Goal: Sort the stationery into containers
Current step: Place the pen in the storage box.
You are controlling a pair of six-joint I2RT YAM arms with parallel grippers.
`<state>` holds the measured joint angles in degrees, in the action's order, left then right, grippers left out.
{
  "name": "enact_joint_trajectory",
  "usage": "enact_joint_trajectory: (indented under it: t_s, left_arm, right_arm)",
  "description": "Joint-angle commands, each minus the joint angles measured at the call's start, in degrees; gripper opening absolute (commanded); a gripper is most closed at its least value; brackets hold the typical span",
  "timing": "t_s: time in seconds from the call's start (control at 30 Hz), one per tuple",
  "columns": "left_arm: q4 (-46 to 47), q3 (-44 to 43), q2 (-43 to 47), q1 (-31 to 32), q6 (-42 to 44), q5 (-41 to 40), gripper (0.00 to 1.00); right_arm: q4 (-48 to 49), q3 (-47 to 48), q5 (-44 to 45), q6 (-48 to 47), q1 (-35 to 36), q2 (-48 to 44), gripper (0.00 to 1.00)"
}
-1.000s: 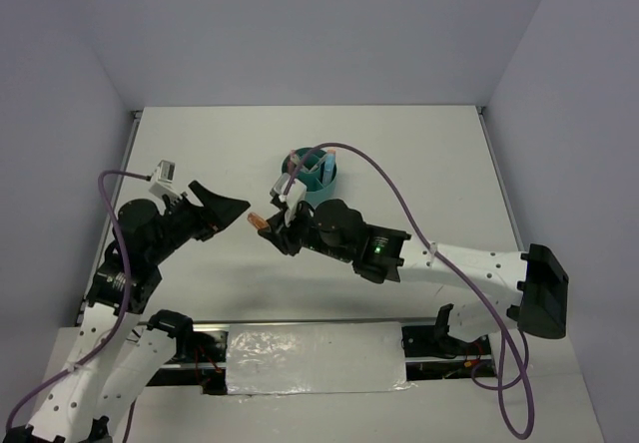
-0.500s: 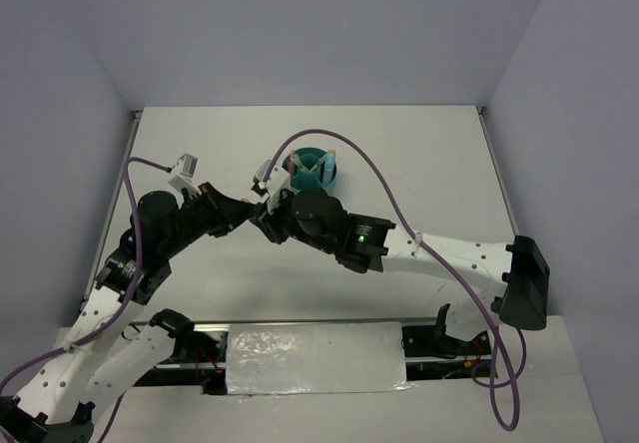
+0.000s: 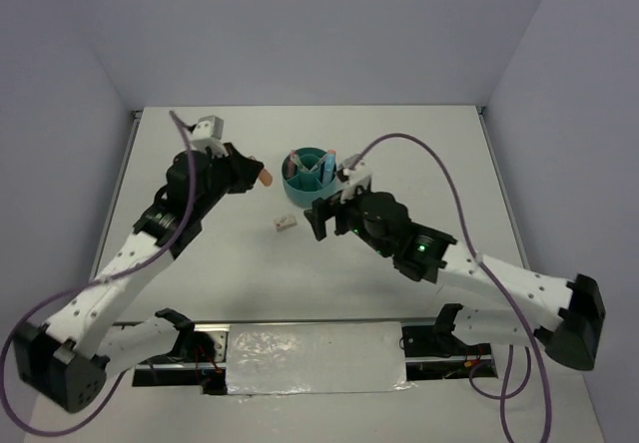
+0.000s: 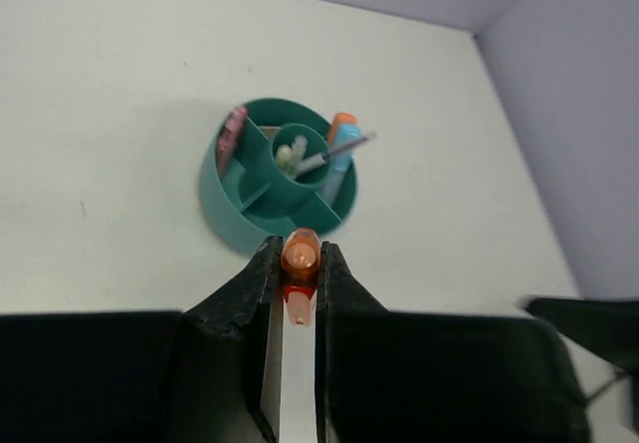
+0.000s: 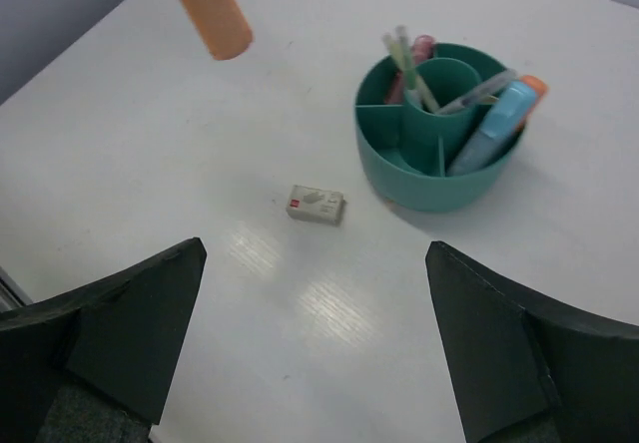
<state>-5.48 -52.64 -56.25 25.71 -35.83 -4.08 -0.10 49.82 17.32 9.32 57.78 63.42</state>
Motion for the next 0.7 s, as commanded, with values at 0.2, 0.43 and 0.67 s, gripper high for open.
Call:
enact_joint_trajectory:
  t_s: [0.2, 0.43, 0.67]
  left_arm:
    - [19.89, -13.96, -25.56, -2.25, 9.9, -2.34, 0.0]
    - [21.82, -16.88, -34.88, -2.51, 9.91, -2.78, 0.01]
    - [25.25, -13.99, -37.27, -2.42, 8.94, -2.6, 0.1]
  right_arm:
    - [-10.44, -7.81, 8.16, 3.33, -1.35, -22.89, 1.0]
    - [-14.05, -8.69, 7.55, 3.25, -1.62, -30.45, 1.0]
    - [-14.76, -7.55, 6.23, 2.89, -1.62, -30.64, 1.0]
